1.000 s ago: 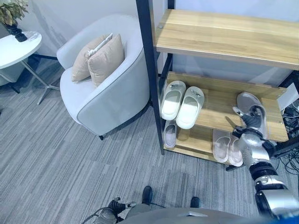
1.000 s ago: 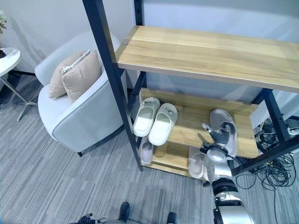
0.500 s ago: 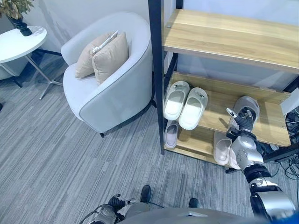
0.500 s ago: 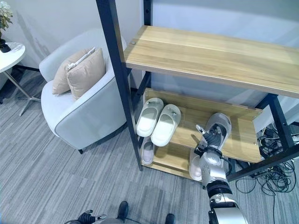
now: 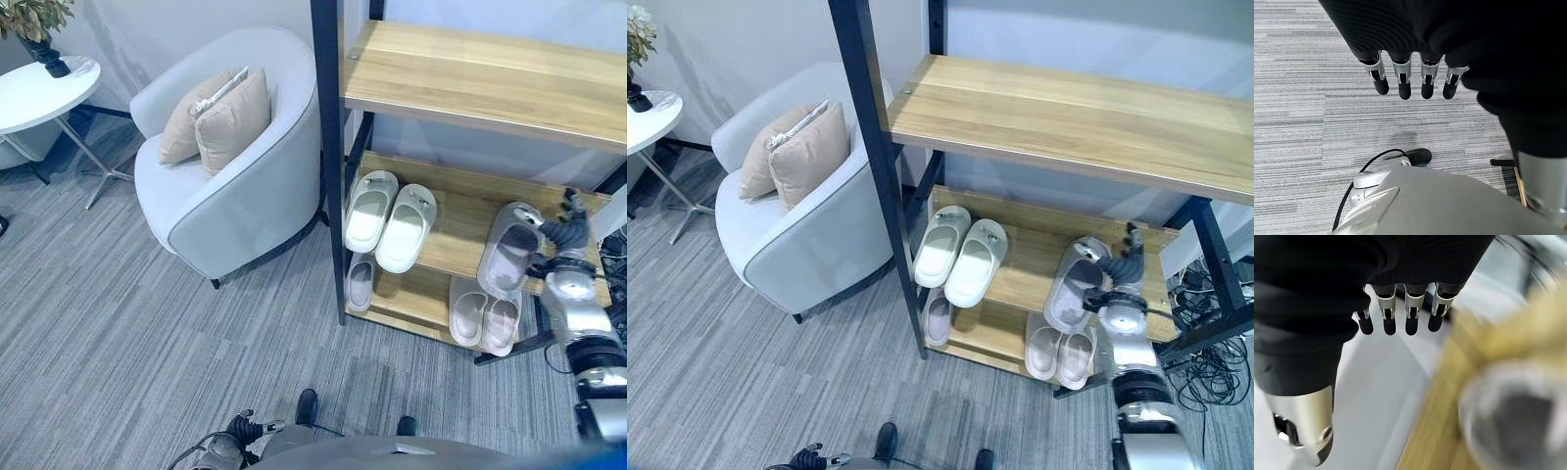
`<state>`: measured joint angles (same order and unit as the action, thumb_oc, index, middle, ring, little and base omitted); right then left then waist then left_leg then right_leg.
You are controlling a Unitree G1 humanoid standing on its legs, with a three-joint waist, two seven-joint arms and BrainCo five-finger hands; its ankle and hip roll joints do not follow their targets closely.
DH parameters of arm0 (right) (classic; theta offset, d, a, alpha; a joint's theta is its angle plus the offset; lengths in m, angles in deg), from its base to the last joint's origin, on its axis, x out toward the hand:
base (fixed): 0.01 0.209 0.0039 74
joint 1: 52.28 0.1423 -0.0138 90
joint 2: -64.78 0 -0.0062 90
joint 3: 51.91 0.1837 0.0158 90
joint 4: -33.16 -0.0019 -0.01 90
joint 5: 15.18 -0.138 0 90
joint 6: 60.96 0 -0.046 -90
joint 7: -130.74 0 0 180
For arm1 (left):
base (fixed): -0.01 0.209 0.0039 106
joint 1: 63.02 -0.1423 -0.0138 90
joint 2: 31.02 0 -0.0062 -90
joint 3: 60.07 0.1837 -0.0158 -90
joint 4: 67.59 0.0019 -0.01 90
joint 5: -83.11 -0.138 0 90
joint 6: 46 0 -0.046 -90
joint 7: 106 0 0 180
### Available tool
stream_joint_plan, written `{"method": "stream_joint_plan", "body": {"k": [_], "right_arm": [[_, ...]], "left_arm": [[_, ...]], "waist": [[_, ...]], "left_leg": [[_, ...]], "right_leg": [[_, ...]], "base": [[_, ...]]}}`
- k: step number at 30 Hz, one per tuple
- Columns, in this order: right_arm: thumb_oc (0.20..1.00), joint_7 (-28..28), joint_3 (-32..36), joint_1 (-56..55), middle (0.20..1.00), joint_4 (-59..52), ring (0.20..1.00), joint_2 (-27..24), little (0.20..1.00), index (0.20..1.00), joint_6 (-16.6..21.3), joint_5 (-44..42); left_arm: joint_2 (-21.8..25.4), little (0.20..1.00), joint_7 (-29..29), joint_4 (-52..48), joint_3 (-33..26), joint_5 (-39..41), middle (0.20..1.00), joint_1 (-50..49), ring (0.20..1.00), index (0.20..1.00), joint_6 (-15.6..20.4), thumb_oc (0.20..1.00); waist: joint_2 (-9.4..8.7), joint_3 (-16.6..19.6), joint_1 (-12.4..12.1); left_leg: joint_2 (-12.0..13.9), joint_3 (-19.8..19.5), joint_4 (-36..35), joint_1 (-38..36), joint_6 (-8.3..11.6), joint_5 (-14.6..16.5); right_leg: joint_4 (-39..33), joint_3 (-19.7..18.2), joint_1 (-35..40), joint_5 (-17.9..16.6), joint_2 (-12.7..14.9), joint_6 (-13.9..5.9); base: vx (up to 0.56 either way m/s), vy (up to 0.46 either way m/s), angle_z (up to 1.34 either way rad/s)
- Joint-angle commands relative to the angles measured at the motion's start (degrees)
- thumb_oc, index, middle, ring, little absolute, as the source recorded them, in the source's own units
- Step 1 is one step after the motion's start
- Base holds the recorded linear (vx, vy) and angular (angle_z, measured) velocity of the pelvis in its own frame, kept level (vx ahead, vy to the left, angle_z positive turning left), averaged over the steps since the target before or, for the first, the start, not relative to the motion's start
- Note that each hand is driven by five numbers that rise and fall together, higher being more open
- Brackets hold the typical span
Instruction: Arrange the slippers neatly on the shoe rack.
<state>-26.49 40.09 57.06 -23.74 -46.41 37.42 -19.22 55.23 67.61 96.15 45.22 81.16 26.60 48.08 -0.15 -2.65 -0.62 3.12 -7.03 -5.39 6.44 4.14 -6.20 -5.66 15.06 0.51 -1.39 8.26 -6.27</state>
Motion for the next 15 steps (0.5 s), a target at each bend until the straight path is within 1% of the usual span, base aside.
{"method": "stream_joint_plan", "body": {"k": [1,3,5,7,8,12,15], "right_arm": [[1.000,3.12,1.61,0.47,1.000,-2.30,1.000,-1.14,1.000,1.000,-0.04,8.57],[1.000,2.73,1.31,0.10,1.000,-1.72,1.000,-1.93,1.000,1.000,-0.82,9.87],[1.000,2.15,0.83,0.11,1.000,-0.70,1.000,-2.15,1.000,1.000,-1.40,9.42],[1.000,0.10,-0.03,0.51,1.000,2.46,1.000,-0.69,1.000,1.000,-0.95,4.45],[1.000,-0.84,-0.92,0.46,1.000,3.73,1.000,-1.32,1.000,1.000,-1.60,5.41],[1.000,-1.40,-2.46,1.10,1.000,5.48,1.000,-2.44,1.000,1.000,-3.25,7.62],[1.000,-2.09,-3.01,1.35,1.000,6.01,1.000,-1.43,1.000,1.000,-3.49,6.74]], "left_arm": [[0.56,1.000,0.12,5.53,0.89,-3.33,1.000,3.29,1.000,1.000,1.09,1.000],[0.64,1.000,0.09,5.41,1.02,-3.48,1.000,3.32,1.000,1.000,1.13,1.000],[0.60,1.000,0.10,5.44,1.15,-3.21,1.000,3.30,1.000,1.000,1.06,1.000],[0.25,1.000,0.42,5.71,1.79,-1.91,1.000,3.30,1.000,1.000,0.84,1.000],[0.28,1.000,0.62,5.62,1.82,-1.47,1.000,3.29,1.000,1.000,0.81,1.000],[0.30,1.000,0.75,5.54,1.93,-1.06,1.000,3.05,1.000,1.000,0.68,1.000],[0.18,1.000,0.85,5.59,2.00,-1.00,1.000,3.09,1.000,1.000,0.68,1.000]], "waist": [[-1.79,-0.30,-1.12],[-1.87,-0.40,-1.05],[-1.97,-0.42,-0.94],[-2.03,-0.43,-0.62],[-2.08,-0.40,-0.53],[-2.08,-0.49,-0.46],[-2.01,-0.48,-0.32]], "left_leg": [[-0.48,0.61,0.39,-2.40,0.03,7.50],[-0.48,0.52,0.39,-2.36,-0.01,7.52],[-0.54,0.54,0.39,-2.43,-0.06,7.52],[-0.54,0.84,0.39,-2.52,-0.16,7.51],[-0.57,0.94,0.39,-2.56,-0.18,7.55],[-0.61,0.90,0.39,-2.47,-0.26,7.57],[-0.65,1.03,0.39,-2.51,-0.32,7.61]], "right_leg": [[0.66,1.10,2.23,2.55,1.53,-2.42],[0.66,1.12,2.28,2.51,1.57,-2.42],[0.66,1.06,2.23,2.44,1.53,-2.42],[0.66,0.69,2.02,2.28,1.51,-2.38],[0.66,0.60,1.99,2.29,1.51,-2.41],[0.66,0.56,2.03,2.24,1.53,-2.43],[0.66,0.46,2.07,2.22,1.55,-2.41]], "base": [[0.00,0.000,0.00],[0.00,0.000,0.00],[0.00,0.000,0.00],[0.00,0.000,0.00],[0.00,0.000,0.00],[0.00,0.000,0.00],[0.00,0.000,0.00]]}}
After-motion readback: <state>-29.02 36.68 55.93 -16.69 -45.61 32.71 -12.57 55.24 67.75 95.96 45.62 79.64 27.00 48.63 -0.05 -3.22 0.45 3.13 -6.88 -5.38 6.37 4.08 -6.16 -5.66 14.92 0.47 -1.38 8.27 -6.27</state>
